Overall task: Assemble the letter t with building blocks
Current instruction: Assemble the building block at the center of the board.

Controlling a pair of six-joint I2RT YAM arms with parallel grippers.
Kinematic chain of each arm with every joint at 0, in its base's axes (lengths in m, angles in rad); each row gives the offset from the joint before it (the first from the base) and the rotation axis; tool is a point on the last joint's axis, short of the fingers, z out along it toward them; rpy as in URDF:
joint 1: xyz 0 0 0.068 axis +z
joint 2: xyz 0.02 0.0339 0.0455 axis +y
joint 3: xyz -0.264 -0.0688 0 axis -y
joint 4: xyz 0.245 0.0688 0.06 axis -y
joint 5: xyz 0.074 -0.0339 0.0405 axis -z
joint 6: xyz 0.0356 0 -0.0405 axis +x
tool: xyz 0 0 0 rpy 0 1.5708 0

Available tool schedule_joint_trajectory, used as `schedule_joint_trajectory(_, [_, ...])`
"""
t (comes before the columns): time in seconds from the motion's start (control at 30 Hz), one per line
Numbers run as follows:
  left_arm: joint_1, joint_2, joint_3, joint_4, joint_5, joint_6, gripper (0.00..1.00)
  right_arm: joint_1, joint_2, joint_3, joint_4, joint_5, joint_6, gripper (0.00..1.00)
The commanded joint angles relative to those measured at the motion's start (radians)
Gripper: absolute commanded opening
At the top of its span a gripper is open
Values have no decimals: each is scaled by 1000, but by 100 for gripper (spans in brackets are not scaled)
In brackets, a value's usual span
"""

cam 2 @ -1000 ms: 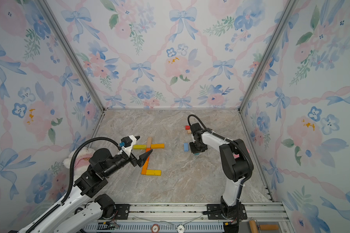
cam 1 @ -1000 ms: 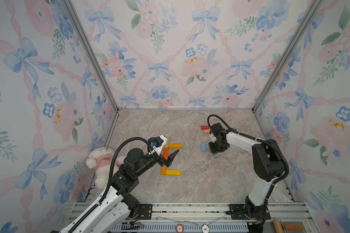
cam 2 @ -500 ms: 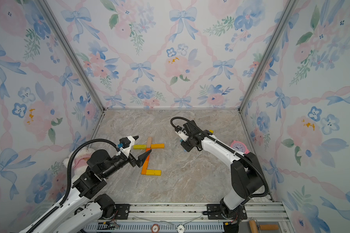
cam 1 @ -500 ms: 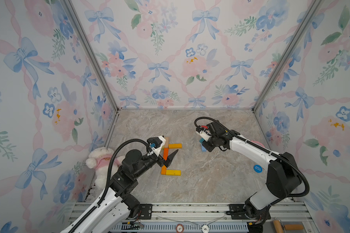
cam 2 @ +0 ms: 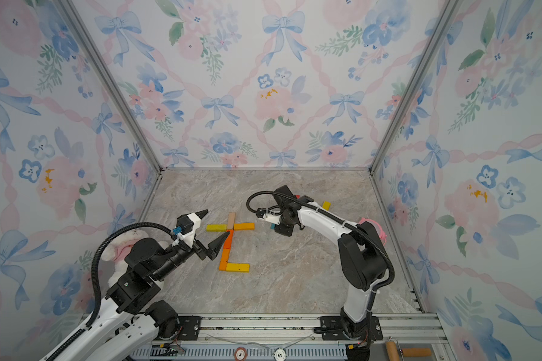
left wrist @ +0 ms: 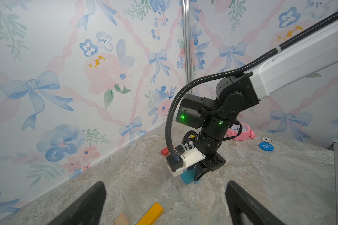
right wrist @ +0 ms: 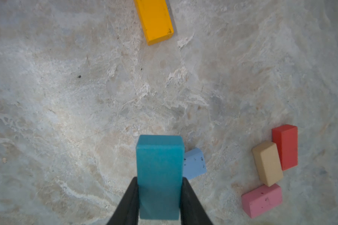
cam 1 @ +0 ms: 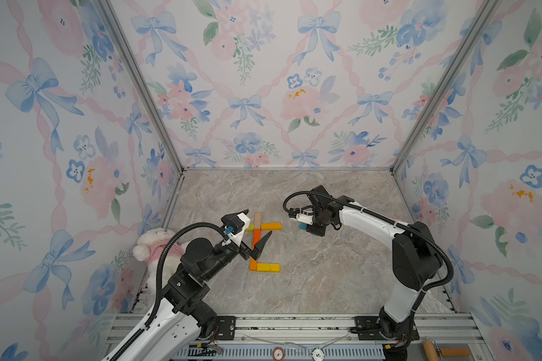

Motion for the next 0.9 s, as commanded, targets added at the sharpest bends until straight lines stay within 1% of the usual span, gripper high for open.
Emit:
schedule_joint_trajectory(0.0, [-4,-11,-15,17,-18,19,98,8,23,48,-55,-21,-100,11])
schedule_joint_trajectory(0.2, [-3,-16,-20,20,-19,22,98,8,88,105,-112,-25,-174,8])
schedule_joint_trajectory(0.37, [-4,-11,-20,18,-15,24,98,6,120,134,-129,-18,-207,6])
schedule_joint_trajectory(0.6, [-4,-5,-18,17,-13,28,98,3,152,156,-137,-8,-243,6])
schedule_joint_trajectory(0.87, [-3,-2,-16,15,-9,31,98,0,180,178,-135,-3,-251,6])
